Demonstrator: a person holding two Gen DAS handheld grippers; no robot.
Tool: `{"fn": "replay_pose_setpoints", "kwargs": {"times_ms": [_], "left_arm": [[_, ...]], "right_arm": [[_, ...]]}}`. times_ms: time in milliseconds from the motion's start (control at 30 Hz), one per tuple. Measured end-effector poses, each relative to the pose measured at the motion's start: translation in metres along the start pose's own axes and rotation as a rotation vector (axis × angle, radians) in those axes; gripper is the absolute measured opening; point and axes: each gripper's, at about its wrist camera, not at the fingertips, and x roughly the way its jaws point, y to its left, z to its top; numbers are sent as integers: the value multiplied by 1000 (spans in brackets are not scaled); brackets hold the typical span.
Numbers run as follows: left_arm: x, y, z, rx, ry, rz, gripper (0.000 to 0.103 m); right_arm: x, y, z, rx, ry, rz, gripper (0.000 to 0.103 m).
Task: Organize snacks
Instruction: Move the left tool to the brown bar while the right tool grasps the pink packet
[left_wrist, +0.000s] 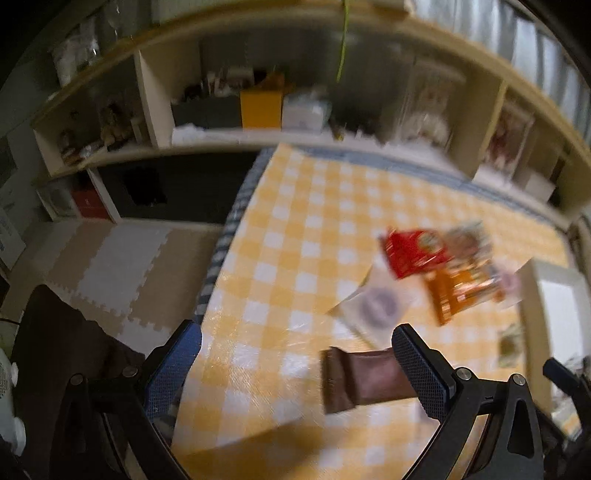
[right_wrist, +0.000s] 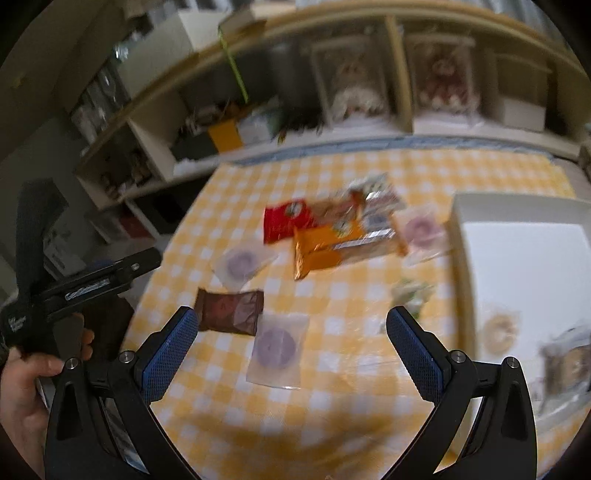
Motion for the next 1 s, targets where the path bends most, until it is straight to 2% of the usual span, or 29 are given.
{"fn": "replay_pose_setpoints", "kwargs": {"times_ms": [233, 367, 500, 667, 767, 833, 1000], "left_arm": [[67, 4, 2, 32, 89, 41, 103], [83, 0, -1, 70, 102, 46, 103], [86, -8, -11, 151, 125, 82, 103], [79, -13, -24, 212, 182, 70, 103], [76, -15, -29, 217, 228, 42, 103], [75, -17, -32, 213, 252, 36, 103], [72, -29, -40, 228, 311, 19, 103]], "right_arm": [[57, 10, -29, -93, 107, -25, 103], [74, 12, -42, -133, 135, -42, 103], [81, 19, -50, -189, 112, -49, 101], [90, 25, -57, -283, 117, -130, 88], [86, 16, -55, -251, 115, -130, 73], [83, 9, -51, -223, 123, -138, 58], [75, -12, -47, -142, 156, -153, 54]]}}
